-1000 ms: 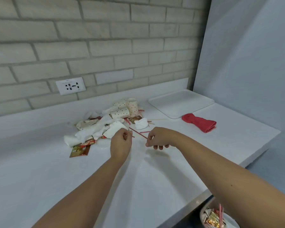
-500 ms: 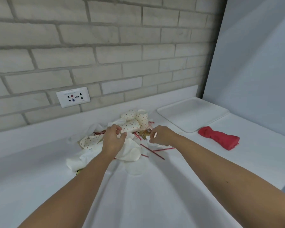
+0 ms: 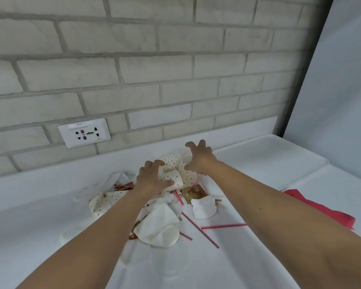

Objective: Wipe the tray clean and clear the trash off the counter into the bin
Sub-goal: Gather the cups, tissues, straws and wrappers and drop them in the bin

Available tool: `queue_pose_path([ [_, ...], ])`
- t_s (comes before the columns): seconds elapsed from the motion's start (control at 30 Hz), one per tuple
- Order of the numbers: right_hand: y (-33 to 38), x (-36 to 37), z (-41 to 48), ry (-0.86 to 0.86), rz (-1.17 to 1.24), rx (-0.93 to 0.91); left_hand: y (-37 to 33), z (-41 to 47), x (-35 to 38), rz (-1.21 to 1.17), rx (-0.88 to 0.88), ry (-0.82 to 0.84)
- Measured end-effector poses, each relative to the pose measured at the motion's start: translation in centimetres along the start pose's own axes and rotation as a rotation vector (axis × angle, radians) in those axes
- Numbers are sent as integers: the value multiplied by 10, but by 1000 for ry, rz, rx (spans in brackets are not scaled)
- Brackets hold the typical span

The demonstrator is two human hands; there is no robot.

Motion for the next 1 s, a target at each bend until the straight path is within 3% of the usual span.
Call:
queue_pose_path([
  [0.17, 5, 22, 25, 182, -106, -35, 2, 19, 23, 104, 39, 235],
  [0.27, 6, 34, 29, 229, -72, -47, 10, 24, 34, 178, 45, 294],
  [0.47, 8, 32, 21, 103, -111, -90, -2, 27, 33, 273, 101, 223],
  [0.7, 5, -16, -16, -33, -53, -89, -15, 17, -9, 106, 88, 57],
  [1.0, -38, -60, -108, -119, -29, -14, -62, -40, -20, -183, 189, -23],
])
Point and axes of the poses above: each hand's wrist, its own z-axis towards the middle knuckle, its own x-axis out of the palm, y = z × x, the point moved 5 cm from there along z, towards the middle knuckle, and after that the axes turned 13 degrees about x, right-handed, at the moved point
